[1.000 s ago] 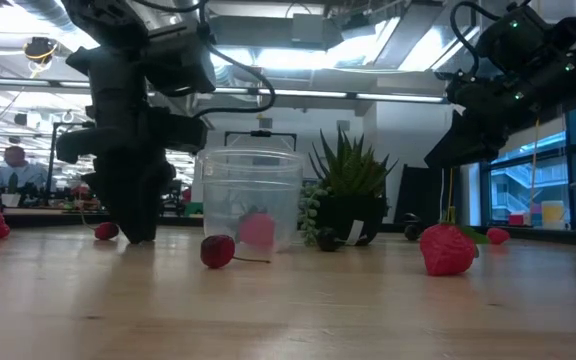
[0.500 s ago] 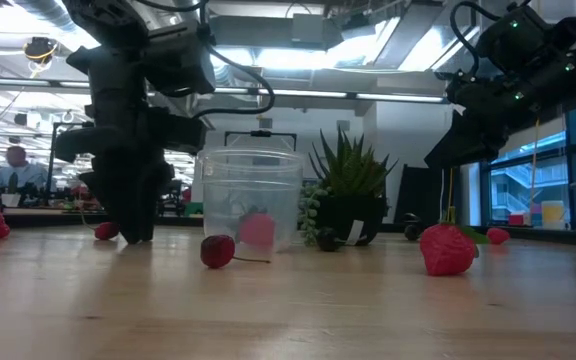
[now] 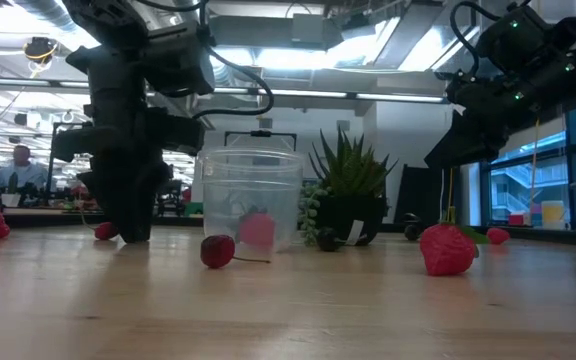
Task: Pick and placing Produce into tupperware
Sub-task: Put the left blueberry into the transparent container
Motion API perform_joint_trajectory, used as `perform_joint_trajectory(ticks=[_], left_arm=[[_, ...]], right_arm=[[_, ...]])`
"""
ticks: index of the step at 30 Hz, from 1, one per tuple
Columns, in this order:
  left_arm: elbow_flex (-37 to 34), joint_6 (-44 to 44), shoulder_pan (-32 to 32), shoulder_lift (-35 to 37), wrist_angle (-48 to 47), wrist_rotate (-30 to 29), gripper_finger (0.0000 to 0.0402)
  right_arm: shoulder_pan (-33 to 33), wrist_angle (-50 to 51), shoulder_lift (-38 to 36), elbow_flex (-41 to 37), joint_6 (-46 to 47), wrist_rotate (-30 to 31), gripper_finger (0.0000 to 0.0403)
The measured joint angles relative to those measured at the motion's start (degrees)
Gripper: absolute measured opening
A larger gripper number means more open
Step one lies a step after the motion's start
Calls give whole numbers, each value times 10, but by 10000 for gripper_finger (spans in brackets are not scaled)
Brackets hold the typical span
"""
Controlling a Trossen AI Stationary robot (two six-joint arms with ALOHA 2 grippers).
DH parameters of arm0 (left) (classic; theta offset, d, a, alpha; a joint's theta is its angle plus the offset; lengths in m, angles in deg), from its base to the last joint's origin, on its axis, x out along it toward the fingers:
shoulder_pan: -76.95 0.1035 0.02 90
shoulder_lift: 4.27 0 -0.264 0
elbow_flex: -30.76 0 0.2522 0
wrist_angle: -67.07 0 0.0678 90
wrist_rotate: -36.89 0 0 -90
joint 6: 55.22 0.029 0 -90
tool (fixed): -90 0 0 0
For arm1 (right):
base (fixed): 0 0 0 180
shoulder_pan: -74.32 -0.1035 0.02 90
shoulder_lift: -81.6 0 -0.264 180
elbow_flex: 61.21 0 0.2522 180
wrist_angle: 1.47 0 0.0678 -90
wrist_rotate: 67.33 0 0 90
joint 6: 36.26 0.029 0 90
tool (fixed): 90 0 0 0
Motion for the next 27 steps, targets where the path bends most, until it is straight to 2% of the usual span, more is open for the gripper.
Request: perform_joint_trajectory(ticks=[20,27], left_arm=[[-2,3,0,0,7,-14,46],[2,5,0,0,6,-16,43]], right_arm=[[0,0,0,0,1,0,172],[0,0,0,0,1,0,172]])
